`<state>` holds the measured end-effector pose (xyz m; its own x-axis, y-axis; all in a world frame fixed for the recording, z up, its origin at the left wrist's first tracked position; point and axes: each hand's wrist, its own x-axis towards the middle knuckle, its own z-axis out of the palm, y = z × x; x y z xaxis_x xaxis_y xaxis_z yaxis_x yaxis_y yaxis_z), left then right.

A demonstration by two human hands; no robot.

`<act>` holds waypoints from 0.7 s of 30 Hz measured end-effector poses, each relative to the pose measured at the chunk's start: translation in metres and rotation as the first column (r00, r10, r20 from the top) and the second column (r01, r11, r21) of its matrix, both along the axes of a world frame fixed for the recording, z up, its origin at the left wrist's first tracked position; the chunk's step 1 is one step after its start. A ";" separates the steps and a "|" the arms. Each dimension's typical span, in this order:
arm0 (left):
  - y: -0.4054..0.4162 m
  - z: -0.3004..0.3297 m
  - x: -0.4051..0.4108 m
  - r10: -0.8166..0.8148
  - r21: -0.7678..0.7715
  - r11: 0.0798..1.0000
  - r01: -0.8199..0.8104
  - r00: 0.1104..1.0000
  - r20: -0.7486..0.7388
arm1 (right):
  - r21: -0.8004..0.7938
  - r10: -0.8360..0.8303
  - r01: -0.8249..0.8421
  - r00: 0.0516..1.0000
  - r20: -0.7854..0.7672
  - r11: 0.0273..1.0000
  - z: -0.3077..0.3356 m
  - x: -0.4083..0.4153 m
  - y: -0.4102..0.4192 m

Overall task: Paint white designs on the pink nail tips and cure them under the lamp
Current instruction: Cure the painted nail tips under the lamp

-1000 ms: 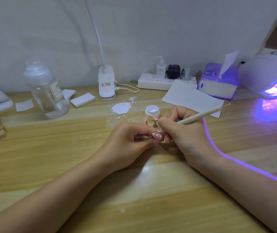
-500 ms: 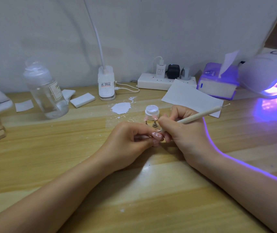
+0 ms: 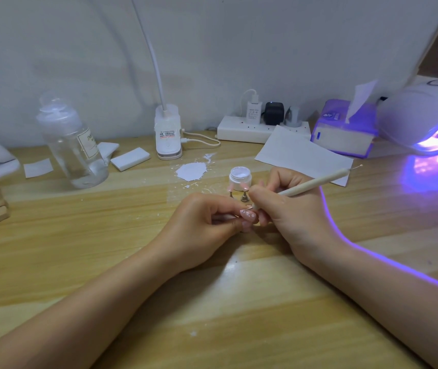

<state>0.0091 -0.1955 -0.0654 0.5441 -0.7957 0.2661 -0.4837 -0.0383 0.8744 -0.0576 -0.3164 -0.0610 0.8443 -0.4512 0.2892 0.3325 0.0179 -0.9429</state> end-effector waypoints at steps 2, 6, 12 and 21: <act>0.000 0.000 0.000 0.001 -0.004 1.000 -0.001 1.000 0.001 | 0.006 0.003 -0.003 1.000 0.003 1.000 0.000 -0.001 0.000; 0.000 0.000 -0.001 0.007 -0.005 1.000 -0.007 1.000 0.011 | 0.017 -0.010 0.010 1.000 0.002 1.000 0.000 -0.001 0.000; 0.000 -0.001 0.000 0.009 0.006 1.000 -0.009 1.000 0.008 | -0.006 -0.010 0.010 1.000 -0.004 1.000 -0.002 0.001 -0.001; 0.000 -0.002 0.000 0.026 -0.007 1.000 -0.026 1.000 -0.004 | 0.087 -0.077 0.076 0.997 0.011 0.993 0.000 0.001 -0.001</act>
<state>0.0090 -0.1957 -0.0675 0.5655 -0.7796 0.2692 -0.4793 -0.0450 0.8765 -0.0566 -0.3173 -0.0611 0.8026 -0.5379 0.2580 0.3491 0.0728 -0.9343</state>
